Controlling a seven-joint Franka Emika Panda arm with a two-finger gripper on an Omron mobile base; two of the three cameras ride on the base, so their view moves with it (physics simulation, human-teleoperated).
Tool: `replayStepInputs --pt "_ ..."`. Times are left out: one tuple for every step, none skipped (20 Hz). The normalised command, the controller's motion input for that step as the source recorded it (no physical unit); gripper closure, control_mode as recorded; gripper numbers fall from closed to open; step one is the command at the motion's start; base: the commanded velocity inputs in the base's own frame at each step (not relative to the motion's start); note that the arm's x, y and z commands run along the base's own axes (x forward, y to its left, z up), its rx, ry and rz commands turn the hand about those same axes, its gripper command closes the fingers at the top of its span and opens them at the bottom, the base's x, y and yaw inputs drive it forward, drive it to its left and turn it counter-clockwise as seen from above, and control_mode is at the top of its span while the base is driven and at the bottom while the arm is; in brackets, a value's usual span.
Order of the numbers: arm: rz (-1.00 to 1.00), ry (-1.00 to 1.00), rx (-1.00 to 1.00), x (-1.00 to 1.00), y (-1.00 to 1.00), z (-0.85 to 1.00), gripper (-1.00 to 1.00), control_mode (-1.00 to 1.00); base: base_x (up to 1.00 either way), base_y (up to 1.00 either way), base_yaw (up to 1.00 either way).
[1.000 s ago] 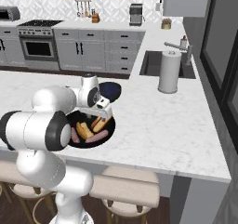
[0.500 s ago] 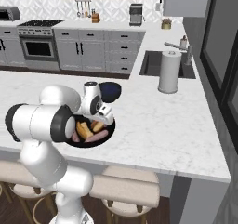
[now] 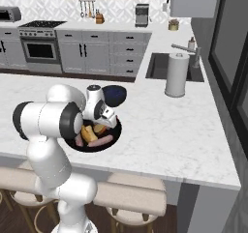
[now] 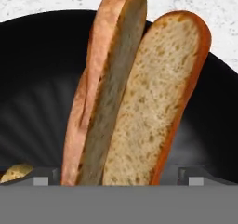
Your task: Place one bun and one sausage from the bowl on each plate.
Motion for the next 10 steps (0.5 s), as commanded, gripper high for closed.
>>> replayStepInputs --pt "-0.03 0.00 0.04 0.15 0.00 -0.39 -1.00 -1.00 0.00 0.00 0.00" --pt "-0.05 0.00 0.04 0.13 0.00 -0.42 -1.00 -1.00 0.00 0.00 0.00" --pt "-0.05 0.00 0.02 0.12 0.00 -0.45 -1.00 -1.00 0.00 0.00 0.00" --pt "-0.05 0.00 0.01 0.10 0.00 -0.49 -1.00 -1.00 0.00 0.00 0.00" --pt "-0.05 0.00 0.01 0.06 0.00 -0.50 -1.00 -1.00 0.00 0.00 0.00" --pt "-0.05 0.00 0.01 0.00 0.00 -0.47 1.00 -1.00 0.00 0.00 0.00" --pt "-0.04 0.00 0.02 0.00 0.00 -0.35 1.00 -1.00 0.00 0.00 0.00" --pt "-0.04 -0.08 0.02 -0.06 0.00 -0.13 1.00 -1.00 0.00 0.00 0.00" --pt "-0.03 -0.19 0.02 -0.34 0.00 0.00 1.00 -1.00 0.00 0.00 0.00" --pt "-0.02 -0.25 0.02 -0.44 0.00 0.04 1.00 -1.00 0.00 0.00 0.00"
